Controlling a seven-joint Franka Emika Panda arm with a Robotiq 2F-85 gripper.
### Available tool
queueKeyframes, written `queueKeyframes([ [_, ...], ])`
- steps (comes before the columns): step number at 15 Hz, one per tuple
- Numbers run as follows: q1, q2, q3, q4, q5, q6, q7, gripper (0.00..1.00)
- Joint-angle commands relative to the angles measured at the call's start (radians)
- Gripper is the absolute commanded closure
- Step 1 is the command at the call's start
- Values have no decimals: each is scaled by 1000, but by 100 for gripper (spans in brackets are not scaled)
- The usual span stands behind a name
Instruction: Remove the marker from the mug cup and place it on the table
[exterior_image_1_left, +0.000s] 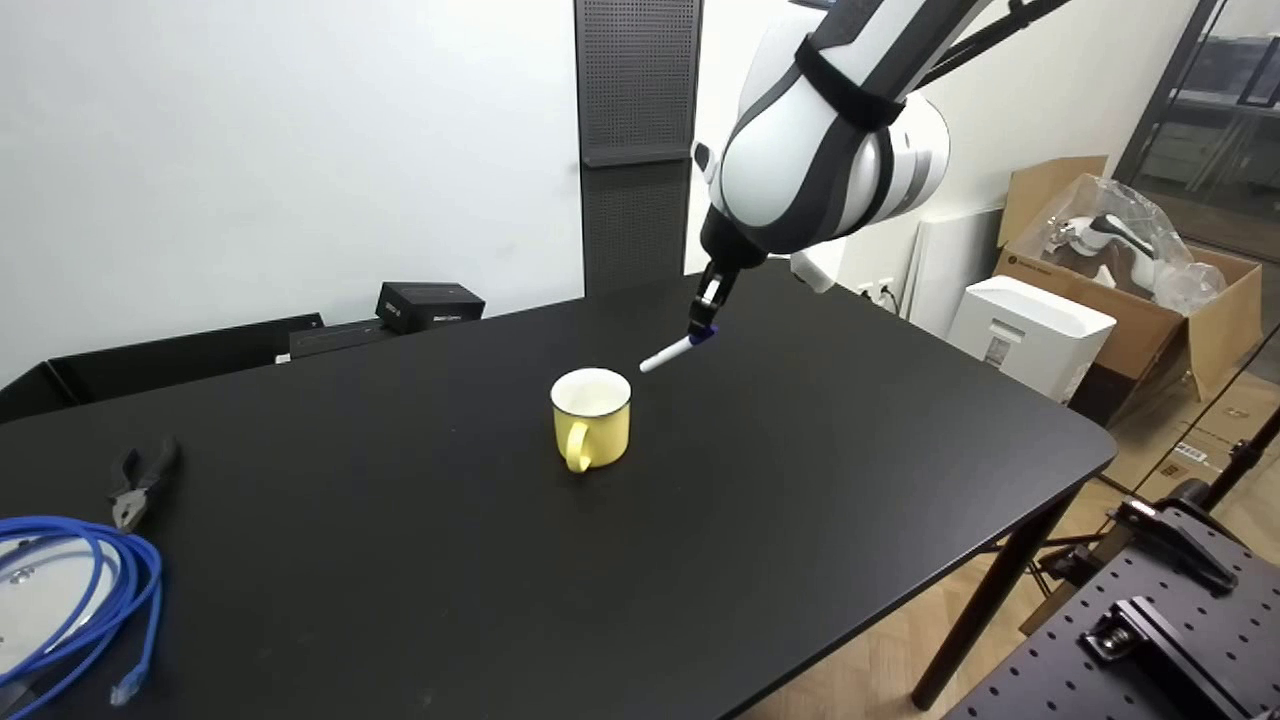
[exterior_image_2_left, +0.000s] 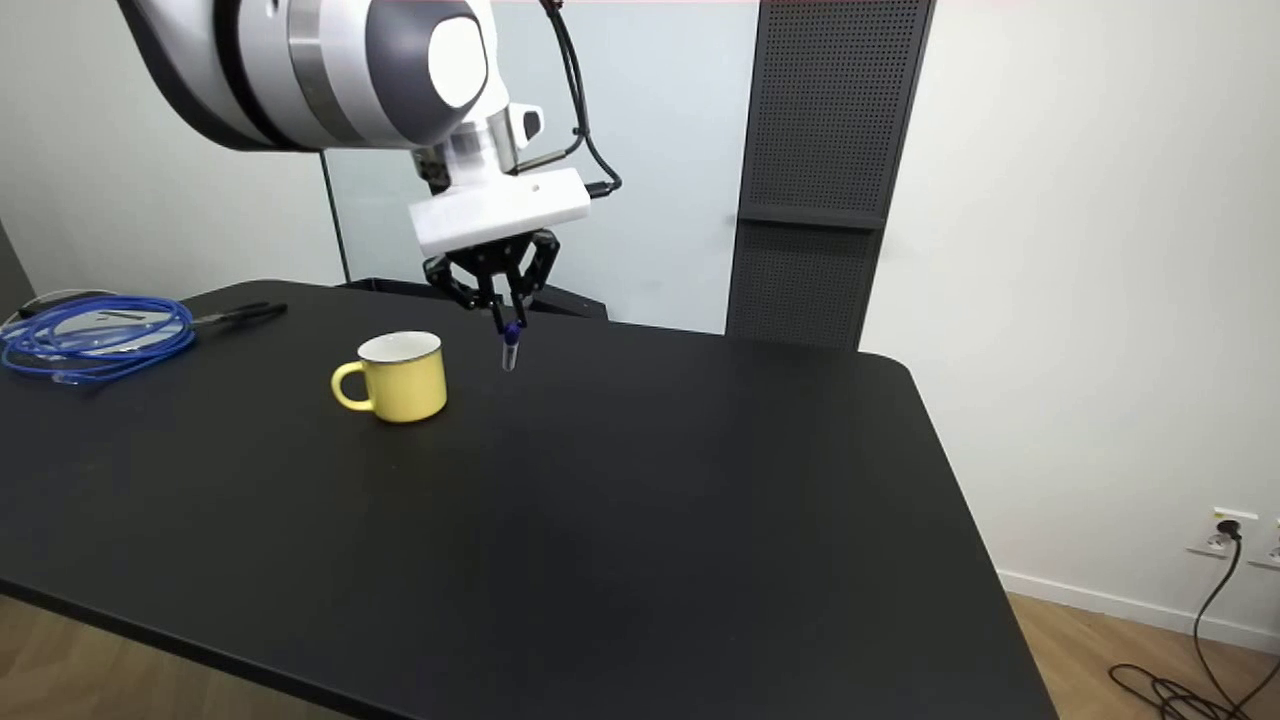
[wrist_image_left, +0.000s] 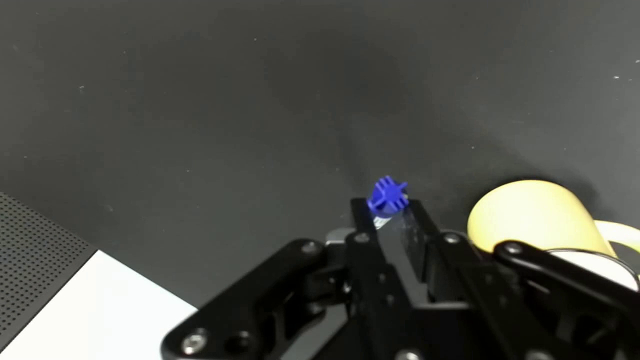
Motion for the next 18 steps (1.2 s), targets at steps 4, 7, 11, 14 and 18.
queueKeyframes([
  [4, -20, 65, 64, 40, -19, 1, 47, 95],
  [7, -20, 77, 72, 50, -30, -11, 54, 55],
  [11, -25, 87, 72, 60, -34, -28, 62, 38],
  [14, -29, 83, 73, 61, -35, -53, 61, 18],
  [18, -10, 57, 58, 76, -49, -197, 90, 0],
])
